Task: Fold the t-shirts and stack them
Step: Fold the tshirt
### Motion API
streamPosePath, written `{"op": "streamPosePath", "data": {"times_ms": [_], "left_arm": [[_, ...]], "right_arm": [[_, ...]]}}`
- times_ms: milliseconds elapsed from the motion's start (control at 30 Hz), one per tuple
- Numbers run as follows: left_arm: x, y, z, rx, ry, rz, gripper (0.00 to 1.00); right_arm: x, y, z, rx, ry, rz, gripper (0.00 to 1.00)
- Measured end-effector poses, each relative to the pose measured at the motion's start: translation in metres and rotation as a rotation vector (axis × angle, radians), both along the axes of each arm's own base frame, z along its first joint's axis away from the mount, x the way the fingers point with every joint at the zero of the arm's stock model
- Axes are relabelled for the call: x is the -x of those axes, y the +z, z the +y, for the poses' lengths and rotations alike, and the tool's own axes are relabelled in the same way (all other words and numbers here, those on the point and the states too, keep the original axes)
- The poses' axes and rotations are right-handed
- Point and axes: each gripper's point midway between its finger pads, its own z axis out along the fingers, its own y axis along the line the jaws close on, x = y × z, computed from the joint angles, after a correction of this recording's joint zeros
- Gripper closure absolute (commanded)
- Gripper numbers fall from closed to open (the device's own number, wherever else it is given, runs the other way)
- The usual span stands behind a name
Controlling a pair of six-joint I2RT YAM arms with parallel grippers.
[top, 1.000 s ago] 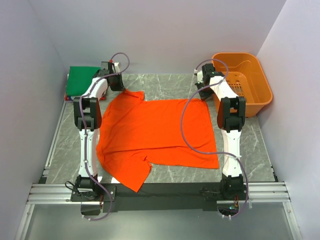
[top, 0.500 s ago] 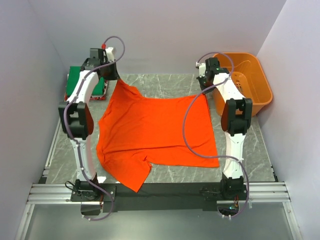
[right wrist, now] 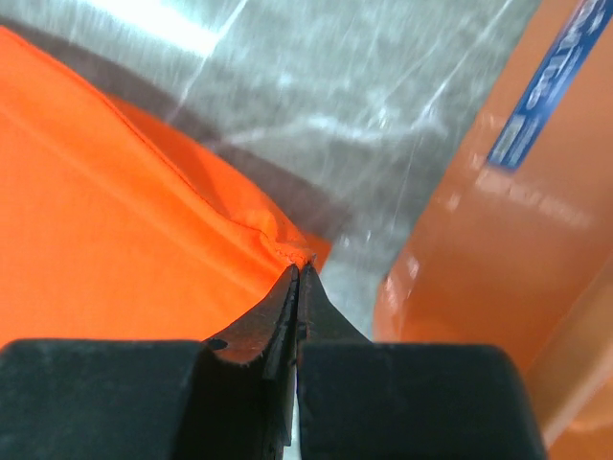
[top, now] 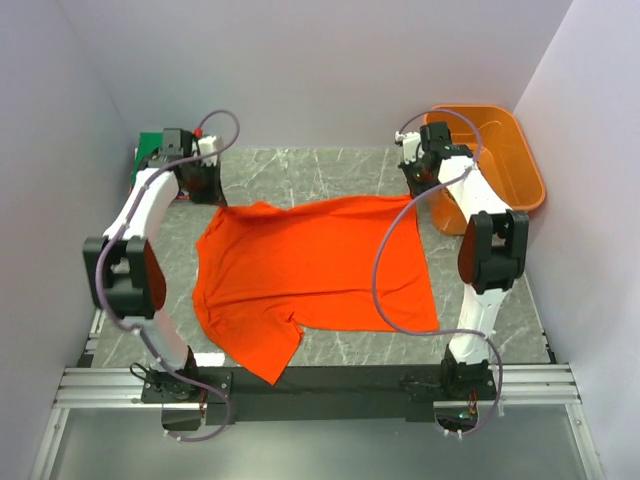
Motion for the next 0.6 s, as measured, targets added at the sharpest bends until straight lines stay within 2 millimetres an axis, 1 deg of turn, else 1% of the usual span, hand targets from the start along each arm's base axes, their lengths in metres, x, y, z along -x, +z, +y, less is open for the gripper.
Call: {"op": "streamPosePath", "data": {"times_ms": [67, 167, 267, 333, 400, 433, 500, 567, 600], "left_arm": [[0.027, 0.003, 0.001, -0.006, -0.014, 0.022, 1.00], [0.065, 0.020, -0.001, -0.004, -0.044, 0.017, 1.00], [0.100, 0.035, -0.003, 0.001, -0.073, 0.004, 0.99], [0.122, 0.034, -0.004, -0.001, -0.092, 0.017, 1.00], [0.143, 0.023, -0.007, -0.004, -0.109, 0.061, 0.99], [0.153, 0.016, -0.008, -0.010, -0.119, 0.090, 0.98], [0.164, 0.003, -0.013, -0.027, -0.147, 0.132, 0.83], [0.173, -0.003, -0.019, -0.043, -0.185, 0.164, 0.80], [0.175, -0.006, -0.024, -0.051, -0.211, 0.172, 0.67]], "right_arm": [[0.012, 0.003, -0.002, 0.004, 0.016, 0.000, 1.00], [0.024, 0.007, -0.006, 0.007, 0.037, -0.007, 1.00], [0.037, 0.005, -0.010, 0.013, 0.058, 0.001, 1.00], [0.046, 0.001, -0.011, 0.015, 0.080, 0.013, 1.00], [0.053, -0.006, -0.011, 0.017, 0.109, 0.034, 1.00], [0.056, -0.009, -0.011, 0.017, 0.121, 0.043, 1.00], [0.063, -0.016, -0.011, 0.021, 0.148, 0.068, 1.00], [0.069, -0.020, -0.011, 0.027, 0.175, 0.089, 1.00], [0.071, -0.022, -0.010, 0.029, 0.191, 0.100, 1.00]]}}
